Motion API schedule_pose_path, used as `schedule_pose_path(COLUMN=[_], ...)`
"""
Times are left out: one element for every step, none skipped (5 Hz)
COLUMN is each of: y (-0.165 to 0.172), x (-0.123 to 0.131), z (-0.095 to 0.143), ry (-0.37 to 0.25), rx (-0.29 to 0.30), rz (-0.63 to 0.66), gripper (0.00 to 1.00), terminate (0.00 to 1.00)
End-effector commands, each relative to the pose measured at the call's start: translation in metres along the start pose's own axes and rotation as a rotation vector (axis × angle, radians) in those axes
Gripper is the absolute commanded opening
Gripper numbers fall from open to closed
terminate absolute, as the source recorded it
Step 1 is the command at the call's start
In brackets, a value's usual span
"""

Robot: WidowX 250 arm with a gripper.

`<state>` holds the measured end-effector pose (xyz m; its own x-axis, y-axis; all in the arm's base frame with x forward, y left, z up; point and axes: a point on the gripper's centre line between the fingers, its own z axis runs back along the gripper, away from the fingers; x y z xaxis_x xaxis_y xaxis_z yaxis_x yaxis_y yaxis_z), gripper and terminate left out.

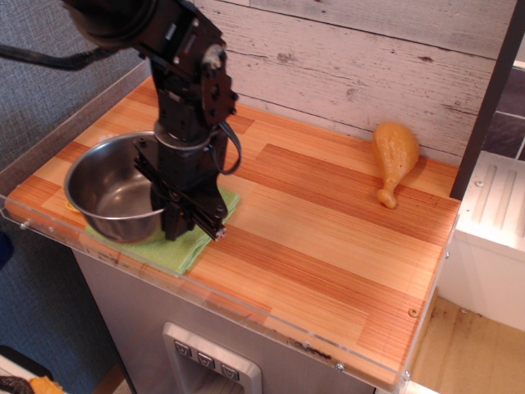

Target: Put the silver pot on top of the green rag.

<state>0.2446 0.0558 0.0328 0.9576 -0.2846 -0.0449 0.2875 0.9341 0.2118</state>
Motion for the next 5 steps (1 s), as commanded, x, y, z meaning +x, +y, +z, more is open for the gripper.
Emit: schedule_pose_path(y=[-0.005, 0.0, 0.007, 0.012, 0.019], x=[0.004, 0.004, 0.004, 0.002, -0.006], z=[0.02, 0.014, 0.012, 0.018, 0.047], ry=[-0.068, -0.027, -0.012, -0.012, -0.128], rx=[0.043, 0.011, -0.002, -0.031, -0.138], rz=[-0.03, 0.01, 0.046, 0.047, 0.091], gripper=[0.0, 1.0, 1.0, 1.0, 1.0], terminate=[0.0, 0.0, 0.0, 0.0, 0.0])
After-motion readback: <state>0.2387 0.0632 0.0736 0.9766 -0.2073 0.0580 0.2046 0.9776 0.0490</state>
